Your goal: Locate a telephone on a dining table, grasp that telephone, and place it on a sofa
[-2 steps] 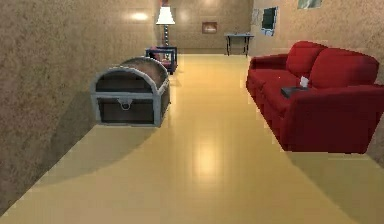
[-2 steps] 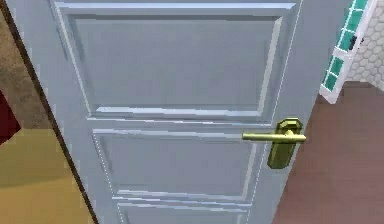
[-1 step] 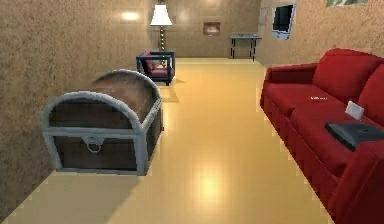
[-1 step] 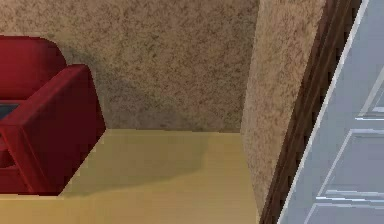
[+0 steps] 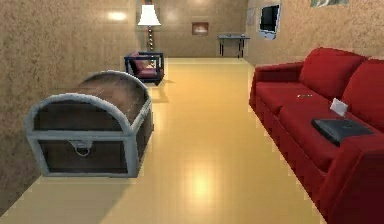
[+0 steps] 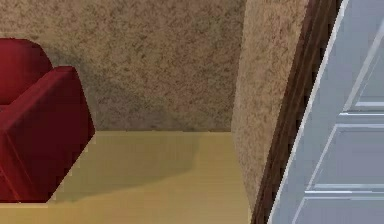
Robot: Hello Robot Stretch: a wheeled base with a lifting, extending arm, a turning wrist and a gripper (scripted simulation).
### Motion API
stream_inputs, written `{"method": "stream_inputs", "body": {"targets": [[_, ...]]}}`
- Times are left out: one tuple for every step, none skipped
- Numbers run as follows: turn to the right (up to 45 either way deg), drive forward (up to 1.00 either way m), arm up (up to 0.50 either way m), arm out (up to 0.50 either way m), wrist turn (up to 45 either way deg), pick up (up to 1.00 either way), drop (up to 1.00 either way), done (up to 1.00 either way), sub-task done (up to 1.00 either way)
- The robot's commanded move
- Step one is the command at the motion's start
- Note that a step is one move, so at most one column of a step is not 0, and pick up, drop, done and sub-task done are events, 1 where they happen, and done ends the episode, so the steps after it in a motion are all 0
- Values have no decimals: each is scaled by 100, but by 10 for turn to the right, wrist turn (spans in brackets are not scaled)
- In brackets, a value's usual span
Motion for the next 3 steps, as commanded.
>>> {"method": "stream_inputs", "body": {"targets": [[0,100,0,0,0,0,0,0,0],[0,100,0,0,0,0,0,0,0],[30,0,0,0,0,0,0,0,0]]}}
